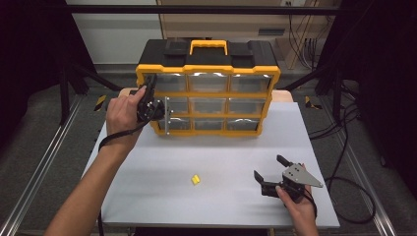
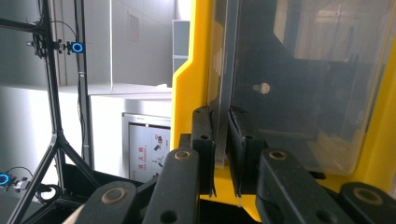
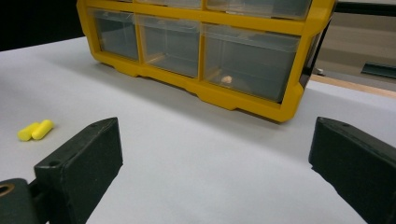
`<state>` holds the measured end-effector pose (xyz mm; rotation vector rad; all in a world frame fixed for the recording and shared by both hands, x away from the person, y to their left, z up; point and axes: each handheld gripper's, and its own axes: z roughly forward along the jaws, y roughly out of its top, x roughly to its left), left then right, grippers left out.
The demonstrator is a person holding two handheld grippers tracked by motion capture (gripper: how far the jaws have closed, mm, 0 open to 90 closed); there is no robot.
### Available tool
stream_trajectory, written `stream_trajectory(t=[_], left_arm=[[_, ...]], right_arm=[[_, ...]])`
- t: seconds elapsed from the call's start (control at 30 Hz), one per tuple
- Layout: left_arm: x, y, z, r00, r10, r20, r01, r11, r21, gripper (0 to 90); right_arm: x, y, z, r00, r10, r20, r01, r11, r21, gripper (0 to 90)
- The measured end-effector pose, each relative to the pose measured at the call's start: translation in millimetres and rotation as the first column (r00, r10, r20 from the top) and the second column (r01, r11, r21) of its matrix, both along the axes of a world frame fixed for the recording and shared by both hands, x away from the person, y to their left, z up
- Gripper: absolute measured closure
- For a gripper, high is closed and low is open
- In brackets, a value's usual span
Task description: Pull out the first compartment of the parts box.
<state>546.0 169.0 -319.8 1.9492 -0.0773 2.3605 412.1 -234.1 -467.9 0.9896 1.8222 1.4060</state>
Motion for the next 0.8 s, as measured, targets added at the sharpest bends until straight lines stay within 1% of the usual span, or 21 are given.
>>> stream_trajectory(t=[0.23, 0.4, 0.5, 0.53, 0.63, 0.8], left_arm=[[-2.4, 1.5, 1.0, 0.9999, -0.011, -0.006, 0.011, 0.9999, -0.006, 82.1], [-7.4, 1.8, 0.9, 0.9998, -0.016, -0.008, 0.016, 0.9998, -0.012, 82.1], [-13.9, 1.9, -0.2, 0.9999, -0.014, 0.002, 0.014, 0.9999, 0.001, 82.3], [-13.9, 1.9, -0.2, 0.9999, -0.014, 0.002, 0.014, 0.9999, 0.001, 82.3], [-21.4, 2.8, -0.9, 0.9997, -0.024, 0.007, 0.025, 0.9996, -0.015, 82.2], [-27.5, 3.5, -1.4, 0.9994, -0.033, 0.008, 0.034, 0.9990, -0.029, 82.0]], right_arm=[[0.3, -0.5, -0.1, 1.0000, -0.001, 0.002, 0.001, 1.000, 0.001, 3.3], [0.9, -0.6, -0.1, 1.0000, 0.000, 0.006, 0.000, 1.000, -0.002, 3.3], [1.0, -0.9, 0.0, 1.0000, 0.000, 0.003, 0.000, 1.000, -0.004, 3.3], [1.0, -0.9, 0.0, 1.0000, 0.000, 0.003, 0.000, 1.000, -0.004, 3.3], [0.9, -1.0, -0.1, 1.0000, -0.002, 0.002, 0.002, 1.000, -0.004, 3.3], [0.9, -0.6, -0.4, 1.0000, -0.003, 0.000, 0.003, 1.000, -0.008, 3.3]])
